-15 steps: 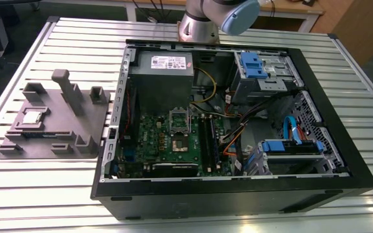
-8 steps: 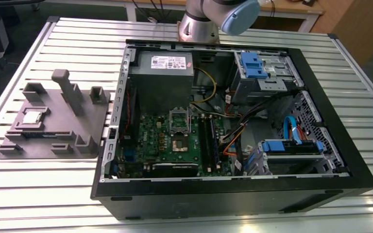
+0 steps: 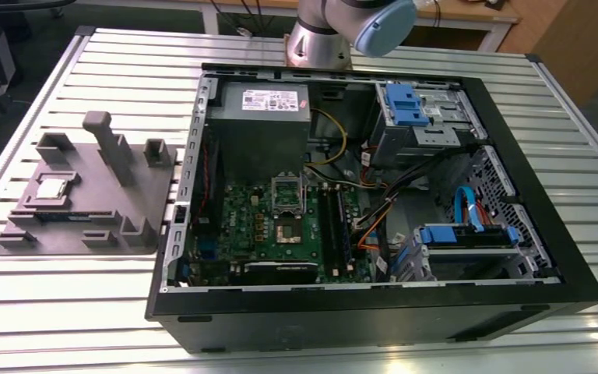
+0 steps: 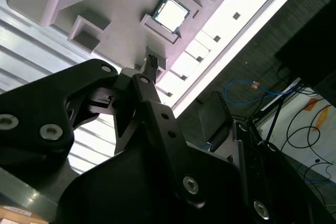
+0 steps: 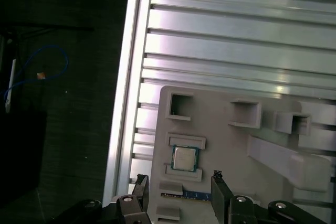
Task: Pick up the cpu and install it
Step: 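Pick up the cpu and move it towards the insertion slot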
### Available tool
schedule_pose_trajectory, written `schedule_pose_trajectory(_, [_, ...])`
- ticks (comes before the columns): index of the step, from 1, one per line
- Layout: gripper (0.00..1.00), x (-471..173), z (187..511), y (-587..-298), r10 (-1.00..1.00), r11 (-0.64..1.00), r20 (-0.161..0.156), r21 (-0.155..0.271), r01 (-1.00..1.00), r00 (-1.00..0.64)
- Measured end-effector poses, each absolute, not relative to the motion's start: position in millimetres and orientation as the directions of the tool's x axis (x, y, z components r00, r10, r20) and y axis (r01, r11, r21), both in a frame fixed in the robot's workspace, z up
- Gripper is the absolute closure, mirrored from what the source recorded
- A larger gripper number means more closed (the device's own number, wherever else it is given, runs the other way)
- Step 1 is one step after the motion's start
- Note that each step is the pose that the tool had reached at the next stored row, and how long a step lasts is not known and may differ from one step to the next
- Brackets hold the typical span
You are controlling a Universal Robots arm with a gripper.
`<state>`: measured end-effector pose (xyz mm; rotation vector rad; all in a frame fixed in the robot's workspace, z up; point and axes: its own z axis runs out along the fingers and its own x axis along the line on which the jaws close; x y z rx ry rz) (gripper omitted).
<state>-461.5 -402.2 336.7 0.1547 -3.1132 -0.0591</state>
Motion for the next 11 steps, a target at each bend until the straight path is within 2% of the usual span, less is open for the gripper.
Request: schedule_pose_trajectory(11, [0.41, -461.5, 335.9, -402.2, -0.100, 0.994, 0.022, 0.039, -0.099, -0.995])
